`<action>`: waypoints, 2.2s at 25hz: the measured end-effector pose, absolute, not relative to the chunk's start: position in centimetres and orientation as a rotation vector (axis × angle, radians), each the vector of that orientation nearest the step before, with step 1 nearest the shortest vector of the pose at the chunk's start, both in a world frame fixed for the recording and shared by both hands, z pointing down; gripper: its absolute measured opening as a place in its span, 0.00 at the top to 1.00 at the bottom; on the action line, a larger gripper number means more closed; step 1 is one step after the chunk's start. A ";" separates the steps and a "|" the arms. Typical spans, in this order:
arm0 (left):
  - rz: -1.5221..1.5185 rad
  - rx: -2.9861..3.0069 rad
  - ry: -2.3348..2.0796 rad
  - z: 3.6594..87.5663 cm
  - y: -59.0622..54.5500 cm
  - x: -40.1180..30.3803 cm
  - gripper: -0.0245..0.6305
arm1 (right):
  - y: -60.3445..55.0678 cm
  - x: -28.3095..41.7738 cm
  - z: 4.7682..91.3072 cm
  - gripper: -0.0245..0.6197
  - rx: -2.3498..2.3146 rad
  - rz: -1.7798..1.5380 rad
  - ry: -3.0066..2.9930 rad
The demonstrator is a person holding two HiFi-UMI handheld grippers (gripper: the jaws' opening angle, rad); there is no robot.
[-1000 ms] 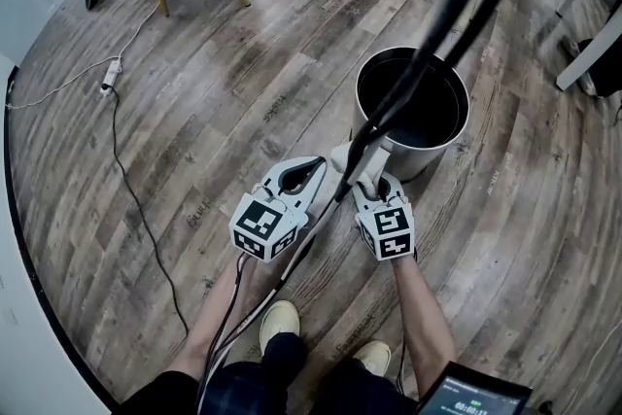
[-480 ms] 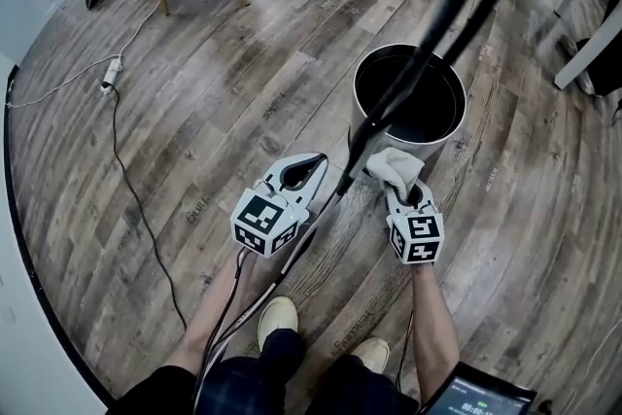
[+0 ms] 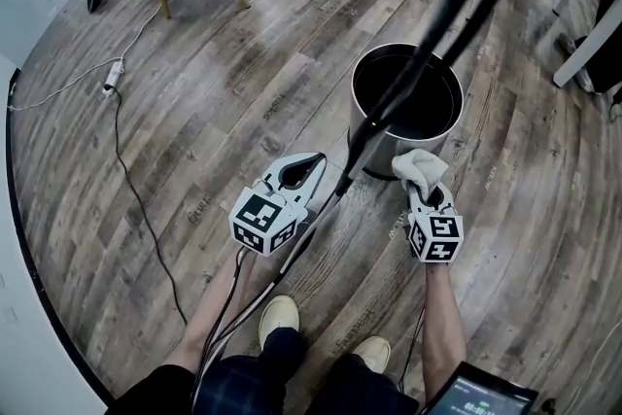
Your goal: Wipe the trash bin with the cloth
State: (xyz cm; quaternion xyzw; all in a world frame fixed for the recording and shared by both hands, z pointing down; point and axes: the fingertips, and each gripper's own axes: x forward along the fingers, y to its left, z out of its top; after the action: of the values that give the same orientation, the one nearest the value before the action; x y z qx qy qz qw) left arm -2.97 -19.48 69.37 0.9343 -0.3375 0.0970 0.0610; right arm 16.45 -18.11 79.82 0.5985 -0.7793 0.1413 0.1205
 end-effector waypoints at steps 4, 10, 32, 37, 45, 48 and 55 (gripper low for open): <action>0.304 2.827 -1.026 69.4 -19.4 -3.2 0.97 | -18.3 18.5 79.9 0.82 1.806 0.431 -2.245; 0.303 2.820 -1.039 69.5 -19.4 -3.5 0.97 | -18.5 22.0 80.2 0.82 1.900 0.459 -2.177; 0.289 2.811 -1.082 68.8 -19.8 -4.9 0.97 | -14.0 6.9 80.0 0.82 1.477 0.375 -2.458; 0.268 2.810 -1.096 68.4 -19.6 -5.4 0.97 | -15.6 1.6 83.0 0.82 1.327 0.377 -2.430; 0.257 2.808 -1.105 68.1 -19.6 -5.9 0.97 | -19.1 -1.4 85.0 0.82 1.295 0.380 -2.386; 0.239 2.789 -1.119 68.2 -19.8 -6.4 0.97 | -20.1 -1.3 85.7 0.82 1.294 0.355 -2.353; 0.248 2.764 -1.112 69.1 -20.0 -6.7 0.97 | -22.4 1.6 87.2 0.82 1.419 0.466 -2.266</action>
State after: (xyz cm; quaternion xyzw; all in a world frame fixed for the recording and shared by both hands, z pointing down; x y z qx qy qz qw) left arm -6.72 -20.01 69.10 0.9218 -0.3710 0.0827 0.0760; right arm 1.64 -22.40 87.22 0.5111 -0.8158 0.1679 0.2123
